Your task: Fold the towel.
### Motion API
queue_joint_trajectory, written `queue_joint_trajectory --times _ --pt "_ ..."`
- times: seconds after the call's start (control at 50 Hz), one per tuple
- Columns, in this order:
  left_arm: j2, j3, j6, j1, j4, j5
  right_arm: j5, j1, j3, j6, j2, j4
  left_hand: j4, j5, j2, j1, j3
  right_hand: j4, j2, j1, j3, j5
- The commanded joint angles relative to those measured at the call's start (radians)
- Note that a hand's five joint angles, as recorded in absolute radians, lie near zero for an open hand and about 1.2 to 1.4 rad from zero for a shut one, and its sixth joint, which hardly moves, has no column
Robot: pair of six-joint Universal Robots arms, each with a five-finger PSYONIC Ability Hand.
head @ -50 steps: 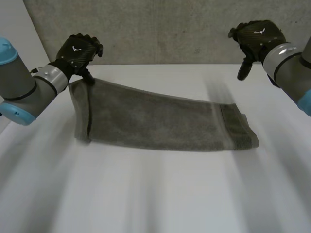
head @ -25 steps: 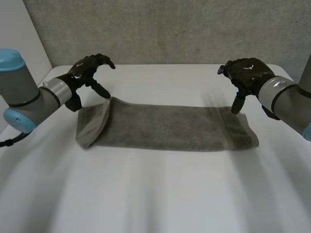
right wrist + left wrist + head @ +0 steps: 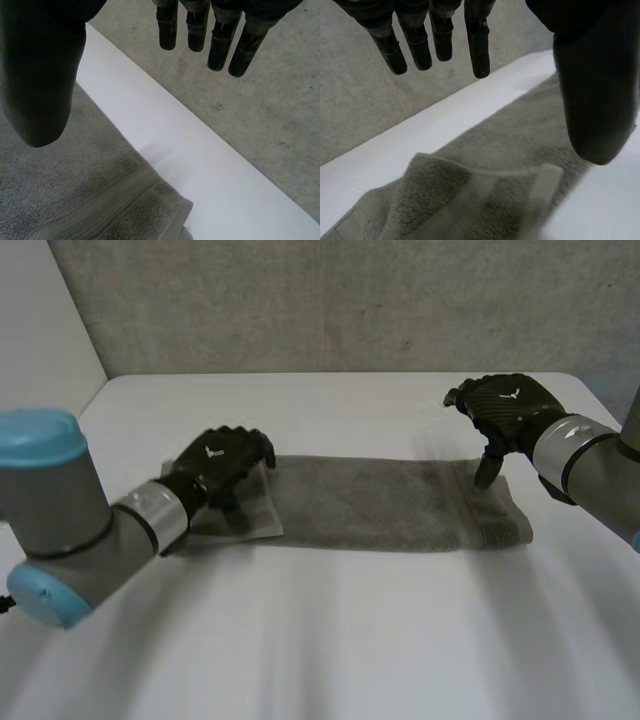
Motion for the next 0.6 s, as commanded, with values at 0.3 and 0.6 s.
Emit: queue_joint_trajectory --times 0.3,0.6 --pt "-0.105 -0.134 0.289 0.0 0.254 -0.124 -0.005 0.0 0.09 -0.047 -0.002 -0.036 -0.037 -0.009 -0.027 -0.03 -0.025 -0.07 -0.083 -0.072 -0.061 -0.059" --pt "-0.16 -0.031 0.302 0.07 0.284 -0.159 -0.003 0.0 0.109 -0.053 0.007 -0.048 -0.037 -0.009 -0.027 -0.03 -0.025 -0.07 -0.083 -0.072 -0.061 -0.059"
